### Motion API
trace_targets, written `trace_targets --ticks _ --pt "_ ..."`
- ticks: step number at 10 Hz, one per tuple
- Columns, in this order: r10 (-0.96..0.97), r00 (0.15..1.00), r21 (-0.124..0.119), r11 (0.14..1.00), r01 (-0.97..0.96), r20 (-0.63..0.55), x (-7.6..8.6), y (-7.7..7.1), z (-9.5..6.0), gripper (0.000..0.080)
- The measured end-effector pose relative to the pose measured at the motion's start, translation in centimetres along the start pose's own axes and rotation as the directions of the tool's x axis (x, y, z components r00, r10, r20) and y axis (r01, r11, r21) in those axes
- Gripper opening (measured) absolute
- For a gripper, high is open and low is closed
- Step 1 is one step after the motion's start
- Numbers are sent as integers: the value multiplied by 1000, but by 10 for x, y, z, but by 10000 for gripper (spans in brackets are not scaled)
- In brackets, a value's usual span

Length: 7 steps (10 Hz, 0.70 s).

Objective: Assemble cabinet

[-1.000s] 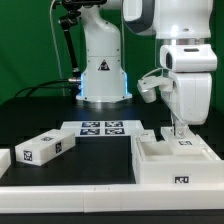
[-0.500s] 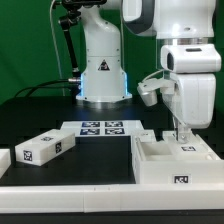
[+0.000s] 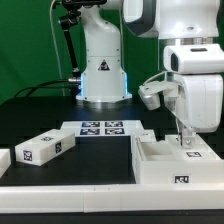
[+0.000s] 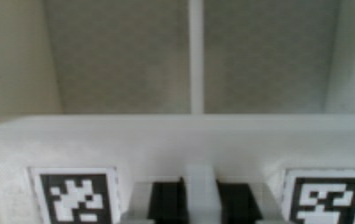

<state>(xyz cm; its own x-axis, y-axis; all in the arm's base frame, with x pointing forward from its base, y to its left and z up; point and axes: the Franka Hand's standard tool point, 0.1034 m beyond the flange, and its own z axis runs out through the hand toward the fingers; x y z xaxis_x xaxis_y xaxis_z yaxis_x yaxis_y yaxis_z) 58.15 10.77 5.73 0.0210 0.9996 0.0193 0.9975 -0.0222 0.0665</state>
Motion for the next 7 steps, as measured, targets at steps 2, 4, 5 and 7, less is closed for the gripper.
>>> trace_targets --ticks 2,4,5,7 --pt "0 1000 6 1000 0 3 0 0 -1 73" --pt "-2 1000 6 1000 2 4 0 -2 -1 151" --pt "-7 1000 3 1000 7 7 -3 -2 -4 285" --pt "-39 999 -1 999 39 16 -10 -7 -15 603"
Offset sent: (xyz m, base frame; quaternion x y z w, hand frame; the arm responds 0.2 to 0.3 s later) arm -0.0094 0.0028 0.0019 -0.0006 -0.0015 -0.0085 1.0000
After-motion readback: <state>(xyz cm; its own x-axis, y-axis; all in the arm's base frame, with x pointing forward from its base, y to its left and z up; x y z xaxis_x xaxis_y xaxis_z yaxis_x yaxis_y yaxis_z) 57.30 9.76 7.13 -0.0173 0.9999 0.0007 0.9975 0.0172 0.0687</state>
